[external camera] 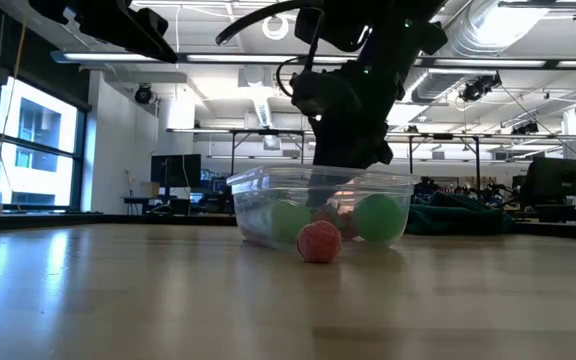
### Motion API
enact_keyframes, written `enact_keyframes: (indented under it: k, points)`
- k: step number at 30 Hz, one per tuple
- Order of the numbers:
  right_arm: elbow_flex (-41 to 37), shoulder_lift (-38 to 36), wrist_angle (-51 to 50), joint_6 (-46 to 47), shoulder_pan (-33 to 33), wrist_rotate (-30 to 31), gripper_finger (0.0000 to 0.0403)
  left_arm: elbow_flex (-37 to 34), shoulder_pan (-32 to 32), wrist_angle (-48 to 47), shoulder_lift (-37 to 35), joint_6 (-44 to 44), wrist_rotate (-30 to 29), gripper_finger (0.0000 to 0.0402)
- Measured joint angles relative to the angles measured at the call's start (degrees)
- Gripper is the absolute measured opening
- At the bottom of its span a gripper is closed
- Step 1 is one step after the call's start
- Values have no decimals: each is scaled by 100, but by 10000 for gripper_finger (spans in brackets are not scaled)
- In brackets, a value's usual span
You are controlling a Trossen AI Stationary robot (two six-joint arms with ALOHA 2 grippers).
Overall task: Pick and placing Produce into tupperware
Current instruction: Put the red cherry into the transparent container, then put the pink peach into the transparent container
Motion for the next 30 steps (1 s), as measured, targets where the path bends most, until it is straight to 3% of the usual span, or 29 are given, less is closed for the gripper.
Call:
enact_keyframes:
  k: [10, 19, 30]
  points:
    - [0, 26, 5, -8, 2, 46, 76, 0, -1, 1, 0, 0, 2, 179]
    - [0, 26, 93, -8, 0, 114, 111, 0, -2, 0, 0, 2, 2, 179]
    - [0, 24, 236, -10, 2, 118, 114, 0, -2, 2, 0, 0, 2, 179]
